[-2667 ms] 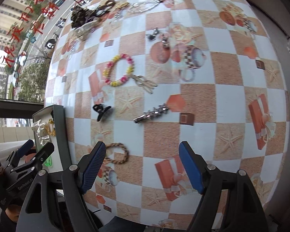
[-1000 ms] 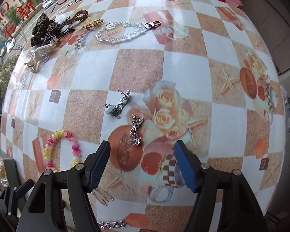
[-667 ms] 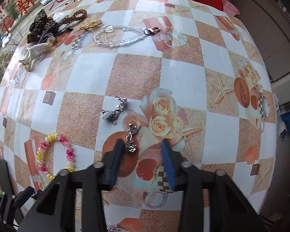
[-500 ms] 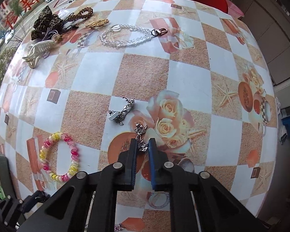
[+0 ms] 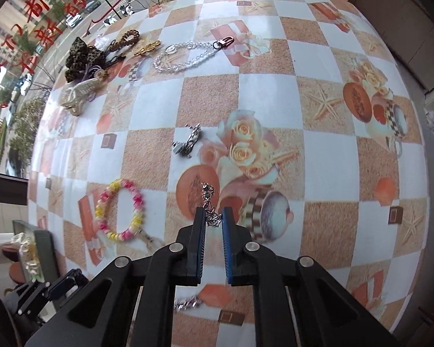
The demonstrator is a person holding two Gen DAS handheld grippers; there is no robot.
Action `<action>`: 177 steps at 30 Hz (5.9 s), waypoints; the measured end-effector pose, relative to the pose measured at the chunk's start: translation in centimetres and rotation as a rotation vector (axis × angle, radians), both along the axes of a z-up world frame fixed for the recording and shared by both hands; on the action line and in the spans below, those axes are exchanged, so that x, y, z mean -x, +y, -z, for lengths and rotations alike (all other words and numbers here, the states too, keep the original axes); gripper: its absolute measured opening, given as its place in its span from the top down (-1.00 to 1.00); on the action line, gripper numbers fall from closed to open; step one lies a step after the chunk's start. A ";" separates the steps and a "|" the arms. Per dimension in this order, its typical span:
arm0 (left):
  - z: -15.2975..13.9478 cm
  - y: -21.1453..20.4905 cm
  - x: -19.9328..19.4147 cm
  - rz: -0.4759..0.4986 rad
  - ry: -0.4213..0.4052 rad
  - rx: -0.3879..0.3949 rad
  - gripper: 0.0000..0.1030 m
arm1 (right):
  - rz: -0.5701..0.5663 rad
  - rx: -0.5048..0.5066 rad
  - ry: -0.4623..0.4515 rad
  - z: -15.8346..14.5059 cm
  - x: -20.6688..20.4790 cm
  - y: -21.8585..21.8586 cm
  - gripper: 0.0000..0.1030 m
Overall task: Organize jewelry
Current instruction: 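Grasp the black claw clip with the left tool while the right tool grasps the silver charm, then carry the claw clip into the box and open the left tool while the right tool releases the charm there, then move both open tools out of the box back over the table, then grasp the braided brown bracelet with the left tool while the right tool grasps the silver star barrette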
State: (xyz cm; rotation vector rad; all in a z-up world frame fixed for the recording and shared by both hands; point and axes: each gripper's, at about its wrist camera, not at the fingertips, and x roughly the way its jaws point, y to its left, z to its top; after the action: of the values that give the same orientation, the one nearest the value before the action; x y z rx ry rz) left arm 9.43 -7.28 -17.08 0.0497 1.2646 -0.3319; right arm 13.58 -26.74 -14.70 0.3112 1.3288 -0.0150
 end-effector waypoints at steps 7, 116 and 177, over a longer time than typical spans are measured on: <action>-2.1 3.5 1.7 -0.007 -0.008 0.021 0.46 | 0.015 -0.052 0.018 -0.8 3.4 0.4 0.77; 0.5 31.1 17.7 -0.662 0.117 -0.120 -0.66 | -0.680 -0.071 0.135 -0.4 5.4 37.0 0.34; -4.7 11.6 7.5 -0.221 0.087 -0.151 -1.00 | -0.032 -0.133 0.099 -2.1 8.5 3.5 -0.74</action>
State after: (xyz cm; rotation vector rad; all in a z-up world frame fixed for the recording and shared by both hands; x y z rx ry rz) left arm 1.95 4.31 -12.40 0.0236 1.3656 -0.0479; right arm 5.11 -23.19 -12.63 0.4064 1.4357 0.0865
